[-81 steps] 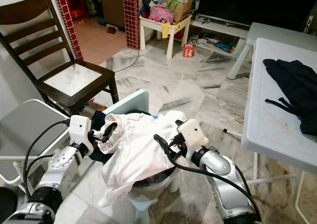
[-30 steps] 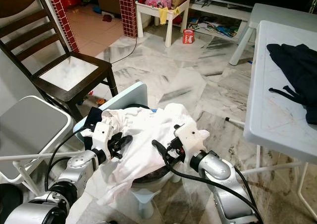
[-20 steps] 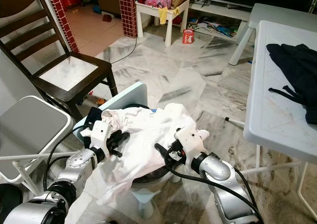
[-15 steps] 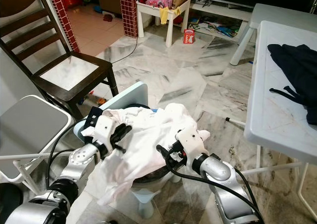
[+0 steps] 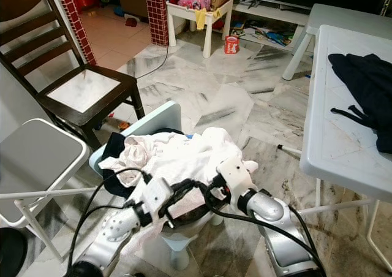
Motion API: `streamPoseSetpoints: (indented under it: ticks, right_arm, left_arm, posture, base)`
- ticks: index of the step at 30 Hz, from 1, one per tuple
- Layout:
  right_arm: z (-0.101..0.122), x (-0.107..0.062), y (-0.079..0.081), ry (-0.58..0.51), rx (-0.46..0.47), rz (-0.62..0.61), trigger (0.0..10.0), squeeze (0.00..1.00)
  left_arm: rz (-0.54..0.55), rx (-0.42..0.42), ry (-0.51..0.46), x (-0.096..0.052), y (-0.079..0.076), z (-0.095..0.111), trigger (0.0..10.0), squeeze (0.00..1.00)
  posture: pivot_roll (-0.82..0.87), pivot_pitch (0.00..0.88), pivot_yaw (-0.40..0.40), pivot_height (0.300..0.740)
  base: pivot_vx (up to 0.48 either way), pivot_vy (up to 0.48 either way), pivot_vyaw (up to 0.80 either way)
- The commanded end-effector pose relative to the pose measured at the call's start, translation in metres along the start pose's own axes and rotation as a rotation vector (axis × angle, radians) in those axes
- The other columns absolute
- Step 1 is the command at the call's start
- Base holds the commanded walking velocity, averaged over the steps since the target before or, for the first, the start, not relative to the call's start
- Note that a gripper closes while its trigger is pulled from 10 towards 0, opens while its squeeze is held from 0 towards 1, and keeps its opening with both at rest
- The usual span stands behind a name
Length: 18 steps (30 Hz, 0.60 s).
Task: Hang hanger
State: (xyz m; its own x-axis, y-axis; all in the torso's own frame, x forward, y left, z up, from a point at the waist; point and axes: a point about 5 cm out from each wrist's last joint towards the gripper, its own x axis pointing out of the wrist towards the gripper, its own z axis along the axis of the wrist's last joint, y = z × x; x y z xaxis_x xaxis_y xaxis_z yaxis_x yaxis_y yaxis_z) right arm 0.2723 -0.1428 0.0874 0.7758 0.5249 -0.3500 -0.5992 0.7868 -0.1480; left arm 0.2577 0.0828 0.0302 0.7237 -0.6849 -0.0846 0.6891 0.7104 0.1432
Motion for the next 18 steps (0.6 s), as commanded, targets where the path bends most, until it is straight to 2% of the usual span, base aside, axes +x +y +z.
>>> streamPoseSetpoints:
  ticks: [1,2,3,6,12,15,16,17,18]
  right_arm:
    - [-0.001,0.001,-0.001,0.003,-0.006,-0.004,10.0,0.00]
    - [-0.001,0.001,-0.001,0.003,-0.006,-0.003,10.0,0.00]
    - [-0.001,0.002,0.000,0.003,-0.006,0.000,10.0,0.00]
    - [-0.001,0.003,0.002,0.001,-0.007,0.004,10.0,0.00]
    - [0.000,0.003,0.001,-0.002,-0.008,0.002,10.0,0.00]
    - [0.000,0.003,0.002,-0.003,-0.010,0.002,10.0,0.00]
    - [0.000,0.003,0.002,-0.004,-0.011,0.002,10.0,0.00]
    - [0.000,0.003,0.002,-0.005,-0.013,0.002,10.0,0.00]
    - [0.000,0.003,0.002,-0.005,-0.014,0.002,10.0,0.00]
  left_arm:
    - [0.141,0.000,-0.043,-0.001,0.023,0.012,0.0,0.00]
    - [0.178,0.001,-0.051,-0.002,0.030,0.014,0.0,0.00]
    - [0.255,0.002,-0.067,-0.004,0.044,0.018,0.0,0.00]
    - [0.344,0.029,-0.087,-0.009,0.061,0.025,0.0,0.00]
    - [0.493,-0.053,-0.028,-0.017,0.088,0.020,0.0,0.00]
    - [0.514,-0.079,-0.012,-0.017,0.093,0.018,0.0,0.00]
    - [0.517,-0.095,-0.001,-0.016,0.095,0.017,1.6,0.00]
    - [0.524,-0.125,0.001,-0.015,0.097,0.017,10.0,1.00]
    - [0.529,-0.146,0.002,-0.014,0.098,0.017,10.0,1.00]
  posture:
    - [-0.12,0.099,-0.029,0.740]
    - [-0.12,0.099,-0.029,0.740]
    - [-0.12,0.097,-0.029,0.740]
    - [-0.12,0.097,-0.029,0.740]
    - [-0.12,0.097,-0.029,0.740]
    - [-0.12,0.099,-0.028,0.740]
    - [-0.12,0.101,-0.027,0.740]
    - [-0.13,0.101,-0.026,0.740]
    - [-0.13,0.101,-0.026,0.740]
  base:
    - [0.000,0.000,0.00]
    - [0.000,0.000,0.00]
    - [0.000,0.000,0.00]
    - [0.000,0.000,0.00]
    - [0.000,0.000,0.00]
    - [0.000,0.000,0.00]
    - [0.000,0.000,0.00]
    - [0.000,0.000,0.00]
    - [0.000,0.000,0.00]
